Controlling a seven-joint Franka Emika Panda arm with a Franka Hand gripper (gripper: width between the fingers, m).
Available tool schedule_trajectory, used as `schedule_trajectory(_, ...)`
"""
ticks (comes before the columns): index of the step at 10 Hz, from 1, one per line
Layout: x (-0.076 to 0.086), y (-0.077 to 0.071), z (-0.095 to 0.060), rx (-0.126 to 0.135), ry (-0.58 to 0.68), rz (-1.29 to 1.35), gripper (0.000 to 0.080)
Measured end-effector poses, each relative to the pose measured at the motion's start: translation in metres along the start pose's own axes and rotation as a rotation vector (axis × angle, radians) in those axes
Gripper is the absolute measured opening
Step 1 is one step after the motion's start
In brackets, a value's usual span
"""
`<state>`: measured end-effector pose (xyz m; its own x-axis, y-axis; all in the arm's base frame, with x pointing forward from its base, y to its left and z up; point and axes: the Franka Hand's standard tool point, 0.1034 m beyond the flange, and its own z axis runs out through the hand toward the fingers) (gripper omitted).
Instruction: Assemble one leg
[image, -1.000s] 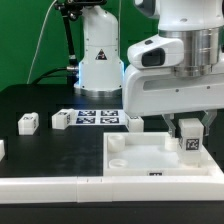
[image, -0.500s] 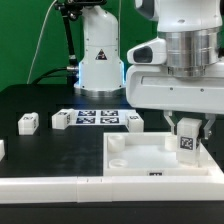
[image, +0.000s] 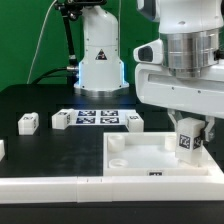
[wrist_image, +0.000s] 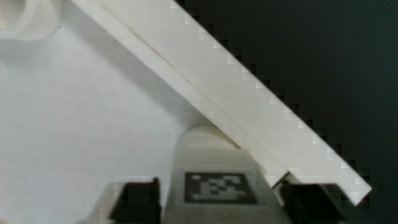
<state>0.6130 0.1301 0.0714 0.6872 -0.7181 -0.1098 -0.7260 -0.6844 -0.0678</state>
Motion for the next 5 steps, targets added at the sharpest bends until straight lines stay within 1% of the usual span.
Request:
schedule_trajectory(1,-0.0003,-0.0002,0.0001,0.000,0.000,-0.005,0.0492)
schedule_trajectory(2,0.0001,-0.0014,-0.0016,-0.006,-0.005,-0.110,0.0597)
schedule_trajectory(3,0.0001,-0.0031,-0.0023,-0.007,-0.004,-0.240,0.0597)
schedule_trajectory(4,-0.0020,-0.0043,-0.0017,-0.007,-0.006,-0.328,0.0640)
schedule_trajectory(5,-0.0030,-0.0053,-0.0015,-0.009,-0.004,-0.481,0.0647)
